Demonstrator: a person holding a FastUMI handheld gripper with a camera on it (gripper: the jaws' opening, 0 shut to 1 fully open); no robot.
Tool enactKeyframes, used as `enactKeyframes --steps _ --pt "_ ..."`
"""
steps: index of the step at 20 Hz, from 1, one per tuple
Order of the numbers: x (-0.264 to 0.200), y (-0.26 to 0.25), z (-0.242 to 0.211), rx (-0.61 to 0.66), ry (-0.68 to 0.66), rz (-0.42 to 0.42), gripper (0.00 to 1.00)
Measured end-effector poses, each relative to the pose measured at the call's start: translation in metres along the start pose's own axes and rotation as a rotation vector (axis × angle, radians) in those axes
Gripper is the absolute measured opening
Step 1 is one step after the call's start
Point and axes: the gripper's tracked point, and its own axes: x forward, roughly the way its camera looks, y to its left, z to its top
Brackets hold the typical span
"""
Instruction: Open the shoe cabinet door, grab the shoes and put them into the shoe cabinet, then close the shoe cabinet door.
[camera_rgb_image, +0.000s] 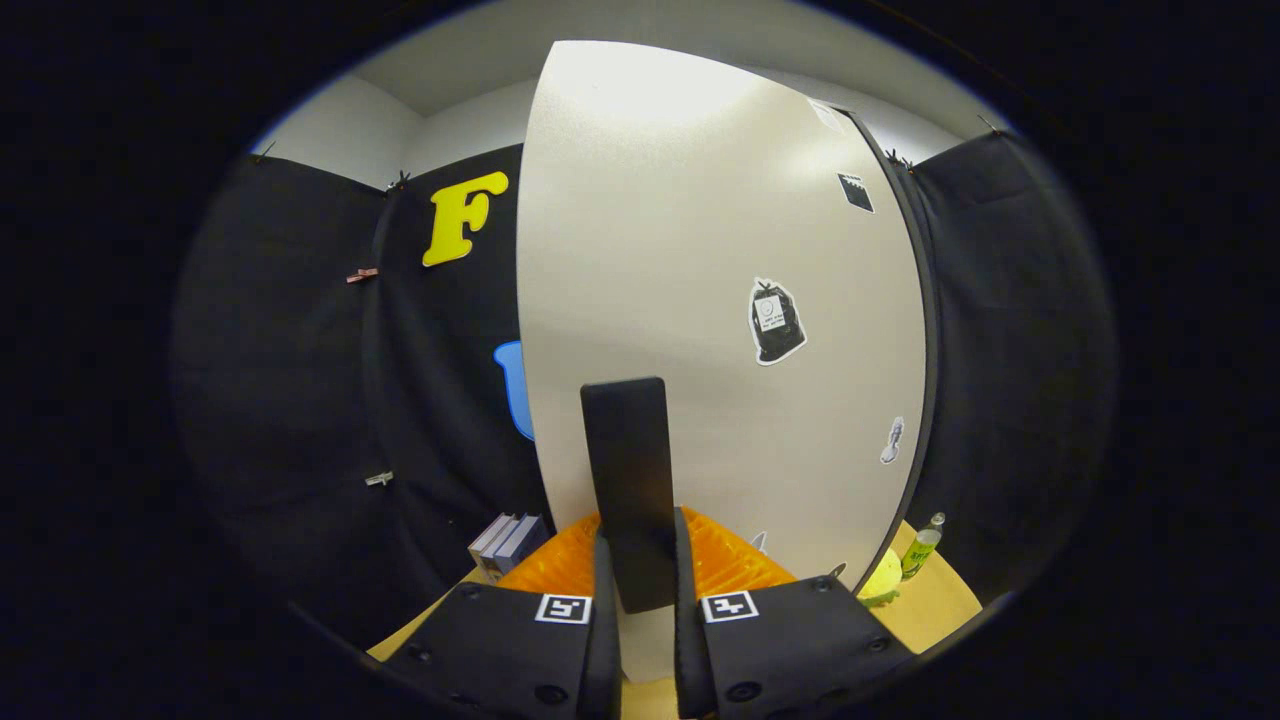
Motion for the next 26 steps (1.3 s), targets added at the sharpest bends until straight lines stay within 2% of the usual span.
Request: enactKeyframes --steps 8,15,20,26 --pt "-0.061 -0.034 0.000 0.019 0.028 0.100 0.25" --pt "-0.090 -0.068 0.002 0.003 0.038 0.115 0.25" --pt "-0.107 -0.096 0.005 -0.002 0.037 0.074 0.24" --pt "-0.138 -0.140 0.017 0.011 0.008 -0.053 0.24"
